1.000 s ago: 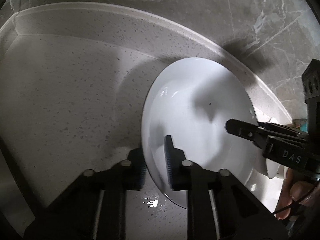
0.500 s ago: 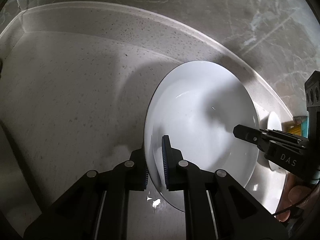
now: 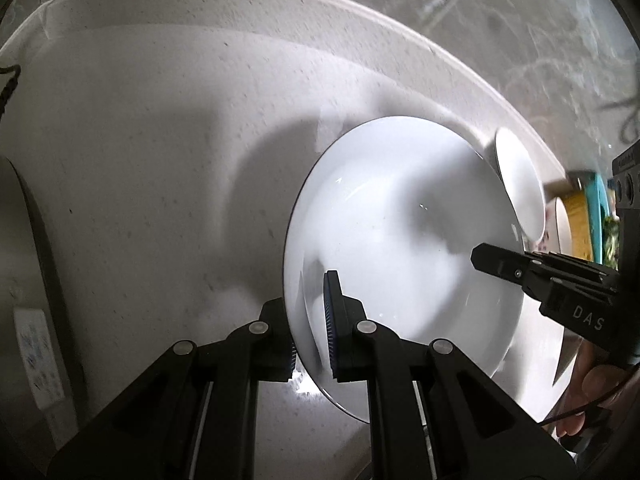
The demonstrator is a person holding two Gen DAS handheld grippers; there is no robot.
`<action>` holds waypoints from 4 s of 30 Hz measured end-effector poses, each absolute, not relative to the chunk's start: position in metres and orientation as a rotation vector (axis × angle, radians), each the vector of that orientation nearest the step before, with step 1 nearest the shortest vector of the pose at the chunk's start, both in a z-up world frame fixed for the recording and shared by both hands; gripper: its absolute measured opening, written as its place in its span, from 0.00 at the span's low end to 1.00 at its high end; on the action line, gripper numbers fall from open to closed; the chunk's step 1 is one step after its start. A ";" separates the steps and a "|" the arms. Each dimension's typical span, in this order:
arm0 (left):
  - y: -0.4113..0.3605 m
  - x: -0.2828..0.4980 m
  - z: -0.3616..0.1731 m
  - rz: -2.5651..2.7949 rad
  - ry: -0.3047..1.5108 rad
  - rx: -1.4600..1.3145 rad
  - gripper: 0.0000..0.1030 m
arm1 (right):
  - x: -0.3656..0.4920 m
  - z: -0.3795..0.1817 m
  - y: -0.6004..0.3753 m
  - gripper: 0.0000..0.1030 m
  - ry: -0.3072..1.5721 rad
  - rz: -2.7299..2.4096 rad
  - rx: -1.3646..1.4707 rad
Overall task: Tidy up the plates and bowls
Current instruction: 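Carry the white bowl onto the teal plate and open both tools, then close both tools on the rim of the next white bowl, then lift the white bowl, lower it into the placed bowl, open both tools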
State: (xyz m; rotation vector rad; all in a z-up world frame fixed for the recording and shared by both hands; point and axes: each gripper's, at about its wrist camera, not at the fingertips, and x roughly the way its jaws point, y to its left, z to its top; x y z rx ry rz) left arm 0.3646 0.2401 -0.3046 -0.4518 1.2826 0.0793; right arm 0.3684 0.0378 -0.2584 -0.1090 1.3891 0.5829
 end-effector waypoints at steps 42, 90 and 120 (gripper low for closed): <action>0.132 0.506 -0.248 -0.187 1.317 -0.081 0.84 | 0.401 -0.201 -0.135 0.53 1.196 0.418 0.350; 0.109 0.521 -0.277 -0.202 1.305 -0.038 0.10 | 0.434 -0.238 -0.052 0.10 1.286 0.412 0.086; 0.196 0.386 -0.308 -0.020 1.380 -0.116 0.11 | 0.347 -0.258 0.069 0.10 1.389 0.620 -0.152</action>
